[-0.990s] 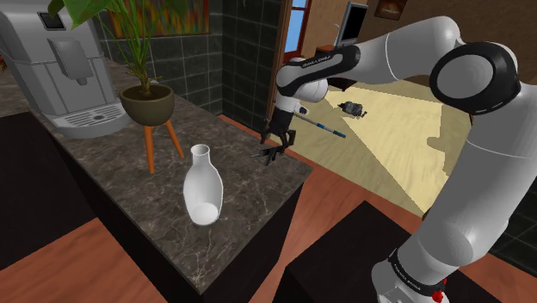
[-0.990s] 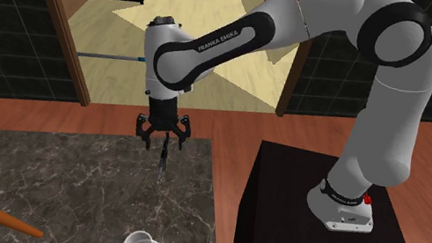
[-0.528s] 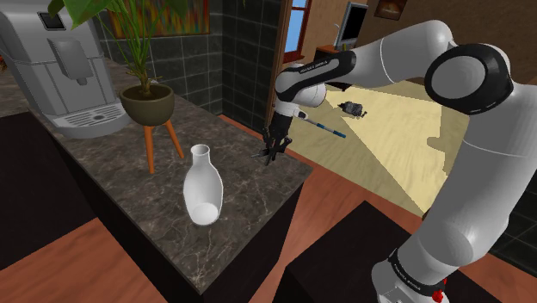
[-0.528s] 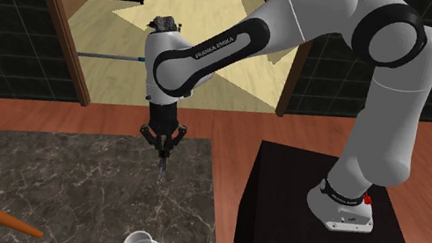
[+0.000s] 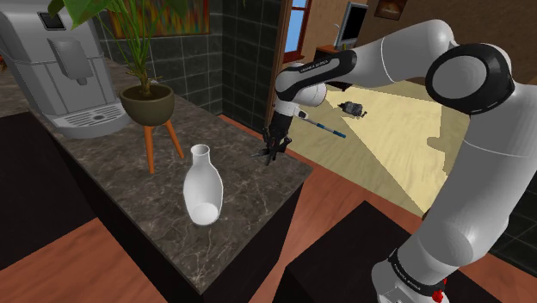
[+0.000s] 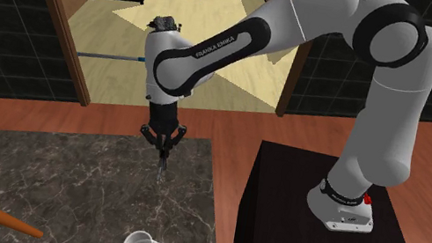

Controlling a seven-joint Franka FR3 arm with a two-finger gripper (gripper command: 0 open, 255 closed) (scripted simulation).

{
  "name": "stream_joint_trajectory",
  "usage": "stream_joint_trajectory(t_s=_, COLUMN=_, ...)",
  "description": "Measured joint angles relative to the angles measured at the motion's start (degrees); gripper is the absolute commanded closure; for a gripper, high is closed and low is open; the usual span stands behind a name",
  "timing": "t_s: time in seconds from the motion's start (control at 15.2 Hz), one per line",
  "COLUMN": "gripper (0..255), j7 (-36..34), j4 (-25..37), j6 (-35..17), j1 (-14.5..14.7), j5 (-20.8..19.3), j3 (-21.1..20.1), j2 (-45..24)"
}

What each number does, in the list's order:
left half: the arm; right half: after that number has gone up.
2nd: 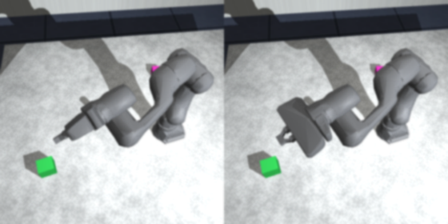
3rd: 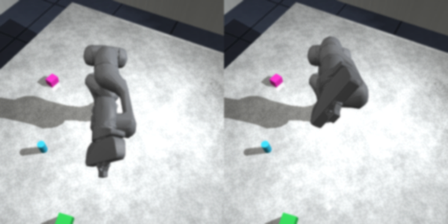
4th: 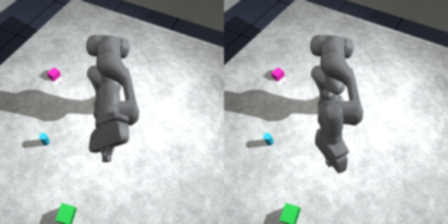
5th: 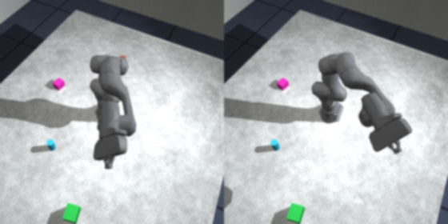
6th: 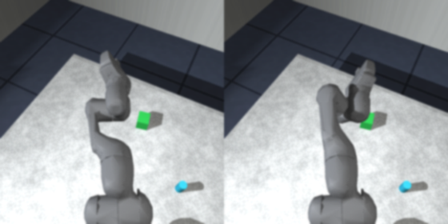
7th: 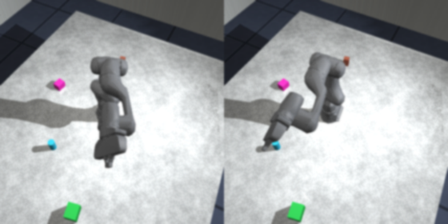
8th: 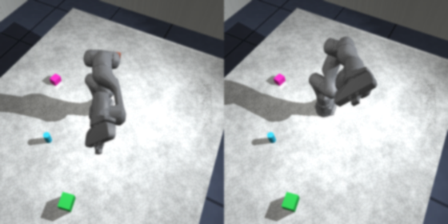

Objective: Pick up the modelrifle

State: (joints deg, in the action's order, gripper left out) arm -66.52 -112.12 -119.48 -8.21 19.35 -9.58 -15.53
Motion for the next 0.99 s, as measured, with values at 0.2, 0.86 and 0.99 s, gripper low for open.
stream_joint_trajectory(t_s=0.2, gripper=255, j7=-0.57, j4=0.81, j6=1.61, j1=-0.01, j5=-0.13, j3=-0.01, j2=0.90)
stream_joint_trajectory(t_s=0.86, gripper=255, j7=-2.44, j4=4.23, j6=8.15, j1=-0.30, j5=-0.57, j3=0.09, j2=4.27)
stream_joint_trajectory(t_s=0.99, gripper=255, j7=-2.66, j4=4.98, j6=9.24, j1=-0.39, j5=-0.66, j3=0.15, j2=4.62)
